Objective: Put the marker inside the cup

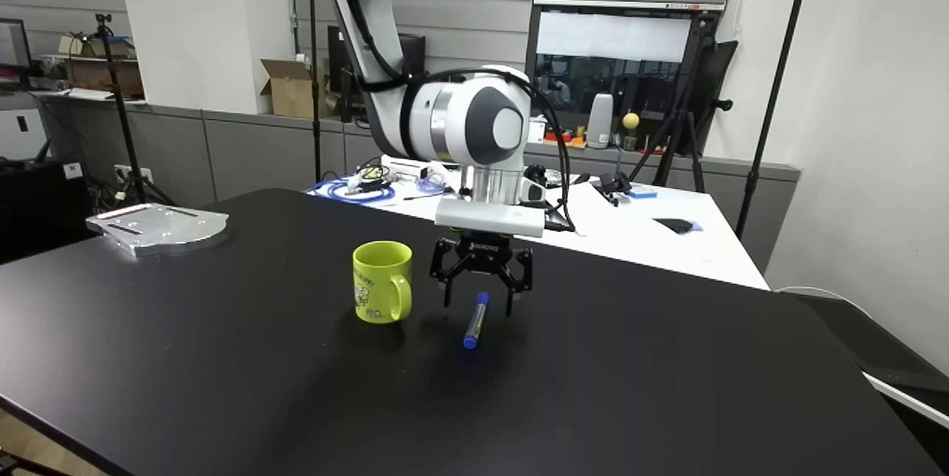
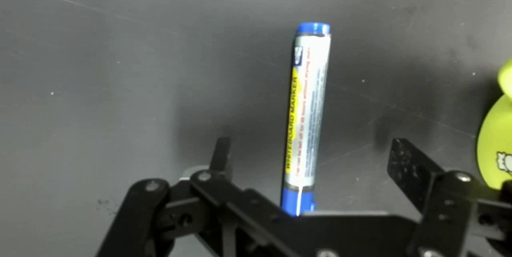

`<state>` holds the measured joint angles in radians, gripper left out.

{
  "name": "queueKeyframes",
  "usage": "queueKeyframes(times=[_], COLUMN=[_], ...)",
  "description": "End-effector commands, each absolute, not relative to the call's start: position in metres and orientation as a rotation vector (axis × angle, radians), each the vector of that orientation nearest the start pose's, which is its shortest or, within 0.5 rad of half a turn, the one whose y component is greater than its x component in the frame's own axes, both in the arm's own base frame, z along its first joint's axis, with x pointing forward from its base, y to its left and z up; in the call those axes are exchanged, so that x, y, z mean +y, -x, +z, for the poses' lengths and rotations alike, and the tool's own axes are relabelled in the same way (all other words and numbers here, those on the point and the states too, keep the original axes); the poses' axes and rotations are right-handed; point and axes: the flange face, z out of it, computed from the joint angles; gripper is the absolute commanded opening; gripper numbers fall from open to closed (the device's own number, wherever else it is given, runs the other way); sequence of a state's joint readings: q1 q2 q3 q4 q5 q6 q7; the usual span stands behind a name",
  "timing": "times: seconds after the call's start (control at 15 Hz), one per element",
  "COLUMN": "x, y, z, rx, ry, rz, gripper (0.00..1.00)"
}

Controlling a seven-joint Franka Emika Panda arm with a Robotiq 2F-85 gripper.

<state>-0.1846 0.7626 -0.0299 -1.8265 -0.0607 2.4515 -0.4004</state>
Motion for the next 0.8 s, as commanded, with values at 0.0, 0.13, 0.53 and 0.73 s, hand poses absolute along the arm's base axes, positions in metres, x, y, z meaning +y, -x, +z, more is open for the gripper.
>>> queueKeyframes(times=[0.0, 0.13, 0.53, 0.73], x=[-0.1354, -0.1367, -0.139, -0.14], y=[-0.6202, -0.6228, -0.626, -0.6269], z=[0.102, 0.1023, 0.1058, 0.1055], rx=[-0.34, -0.339, -0.335, -0.335], ry=[3.142, 3.144, 3.14, 3.136], rz=[0.264, 0.264, 0.269, 0.282], gripper=[0.74, 0.6, 0.19, 0.01])
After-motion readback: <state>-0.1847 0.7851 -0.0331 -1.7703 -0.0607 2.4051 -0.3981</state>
